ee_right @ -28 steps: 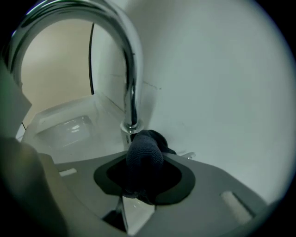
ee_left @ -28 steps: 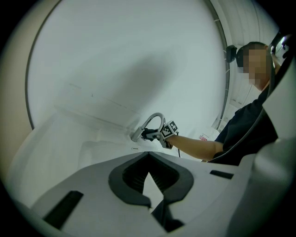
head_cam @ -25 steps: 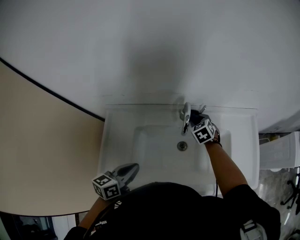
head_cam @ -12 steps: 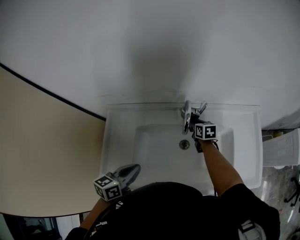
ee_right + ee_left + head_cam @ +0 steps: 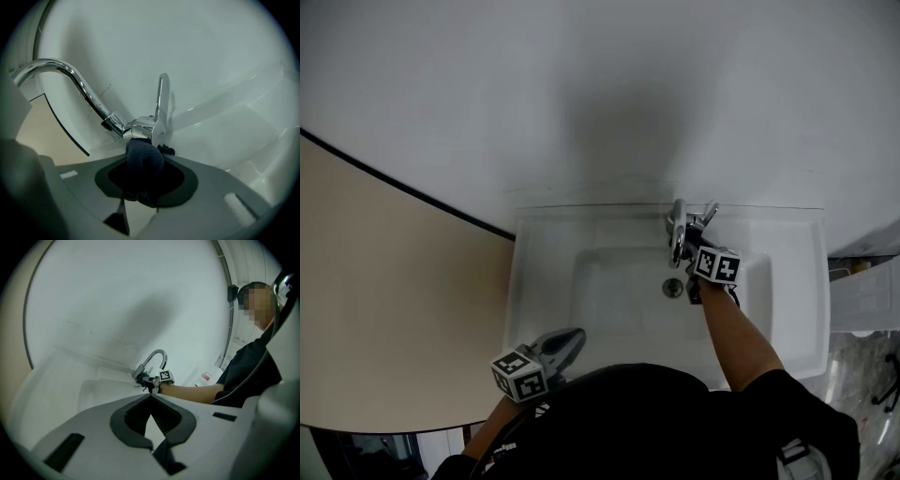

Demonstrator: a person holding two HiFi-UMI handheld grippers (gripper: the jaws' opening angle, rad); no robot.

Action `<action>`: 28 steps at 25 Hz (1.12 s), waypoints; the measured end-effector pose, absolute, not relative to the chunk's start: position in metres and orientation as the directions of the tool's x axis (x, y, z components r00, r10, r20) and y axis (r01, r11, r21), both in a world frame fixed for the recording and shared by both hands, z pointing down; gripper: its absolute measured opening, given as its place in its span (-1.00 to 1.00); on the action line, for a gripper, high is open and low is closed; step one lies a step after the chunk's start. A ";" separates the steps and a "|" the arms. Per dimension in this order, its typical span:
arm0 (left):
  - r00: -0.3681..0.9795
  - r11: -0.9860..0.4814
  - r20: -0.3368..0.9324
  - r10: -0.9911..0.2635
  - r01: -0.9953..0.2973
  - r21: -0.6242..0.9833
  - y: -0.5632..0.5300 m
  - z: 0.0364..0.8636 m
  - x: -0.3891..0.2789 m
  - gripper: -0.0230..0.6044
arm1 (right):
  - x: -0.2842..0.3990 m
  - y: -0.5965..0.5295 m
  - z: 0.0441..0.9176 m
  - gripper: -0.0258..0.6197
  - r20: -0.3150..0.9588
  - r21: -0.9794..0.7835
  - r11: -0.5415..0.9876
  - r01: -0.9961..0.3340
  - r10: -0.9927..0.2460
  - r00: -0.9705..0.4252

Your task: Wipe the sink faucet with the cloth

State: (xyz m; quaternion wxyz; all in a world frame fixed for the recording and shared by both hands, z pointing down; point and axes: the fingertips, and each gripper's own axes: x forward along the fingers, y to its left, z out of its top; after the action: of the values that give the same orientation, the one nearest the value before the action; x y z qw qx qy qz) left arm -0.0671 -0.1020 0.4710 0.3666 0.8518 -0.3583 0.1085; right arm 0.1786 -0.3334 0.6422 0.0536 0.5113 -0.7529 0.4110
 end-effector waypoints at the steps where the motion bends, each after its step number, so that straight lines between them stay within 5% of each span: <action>1: 0.716 -0.472 0.447 -0.535 -0.693 0.545 -0.101 0.470 -0.069 -0.95 | 0.181 -0.332 0.642 -0.54 0.502 -0.560 0.138 -0.817 -0.728 -0.467; 28: 0.694 -0.448 0.441 -0.569 -0.712 0.541 -0.098 0.466 -0.098 -0.95 | 0.219 -0.355 0.646 -0.53 0.596 -0.370 0.189 -0.909 -0.702 -0.389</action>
State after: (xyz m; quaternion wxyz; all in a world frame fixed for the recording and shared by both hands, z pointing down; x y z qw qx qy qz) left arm -0.0982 -0.0979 0.4658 0.3641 0.8452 -0.3788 0.0979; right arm 0.2191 -0.3555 0.6458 0.1484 0.5325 -0.7567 0.3492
